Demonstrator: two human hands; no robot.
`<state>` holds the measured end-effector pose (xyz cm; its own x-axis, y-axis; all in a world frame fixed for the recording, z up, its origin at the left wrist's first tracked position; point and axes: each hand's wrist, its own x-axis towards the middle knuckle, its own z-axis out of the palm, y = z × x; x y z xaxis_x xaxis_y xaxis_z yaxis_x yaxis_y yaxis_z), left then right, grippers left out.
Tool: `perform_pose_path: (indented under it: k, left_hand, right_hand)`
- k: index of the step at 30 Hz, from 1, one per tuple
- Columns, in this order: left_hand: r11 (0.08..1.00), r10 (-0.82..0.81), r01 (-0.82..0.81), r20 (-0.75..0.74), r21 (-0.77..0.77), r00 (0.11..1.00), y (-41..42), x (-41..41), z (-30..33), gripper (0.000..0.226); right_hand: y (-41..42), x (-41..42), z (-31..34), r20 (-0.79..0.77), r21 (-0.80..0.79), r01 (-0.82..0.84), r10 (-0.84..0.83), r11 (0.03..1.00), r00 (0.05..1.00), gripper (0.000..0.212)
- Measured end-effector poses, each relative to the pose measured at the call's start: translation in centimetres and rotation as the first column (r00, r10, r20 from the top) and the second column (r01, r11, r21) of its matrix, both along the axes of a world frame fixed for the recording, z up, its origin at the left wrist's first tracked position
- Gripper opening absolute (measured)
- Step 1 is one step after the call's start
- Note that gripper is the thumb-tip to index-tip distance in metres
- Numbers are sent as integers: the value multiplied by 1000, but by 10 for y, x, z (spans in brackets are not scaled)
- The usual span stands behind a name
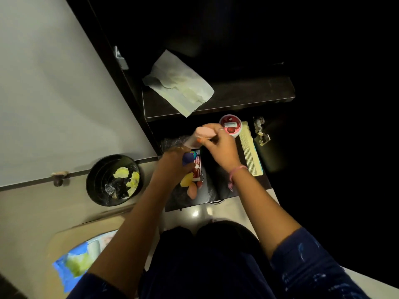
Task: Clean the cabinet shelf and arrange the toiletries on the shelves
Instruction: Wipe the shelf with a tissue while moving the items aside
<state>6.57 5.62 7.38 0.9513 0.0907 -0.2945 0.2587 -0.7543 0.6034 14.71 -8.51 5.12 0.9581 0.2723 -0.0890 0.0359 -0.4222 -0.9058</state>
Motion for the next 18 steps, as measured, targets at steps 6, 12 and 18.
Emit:
perform_pose_path:
  k: [6, 12, 18]
  left_hand:
    - [997, -49, 48, 22, 59, 999, 4, 10, 5, 23]
    - [996, -76, 51, 369, 78, 926, -7, 39, 38, 25]
    - [998, -45, 56, 258, -35, 965, -59, 73, 19, 35]
  right_hand:
    - [-73, -7, 8, 62, -167, 412, -408, 896, 911, 38]
    - [-95, 1, -16, 1, -371, 415, -446, 831, 895, 38]
    - [-88, 12, -16, 20, -382, 411, -437, 828, 899, 38]
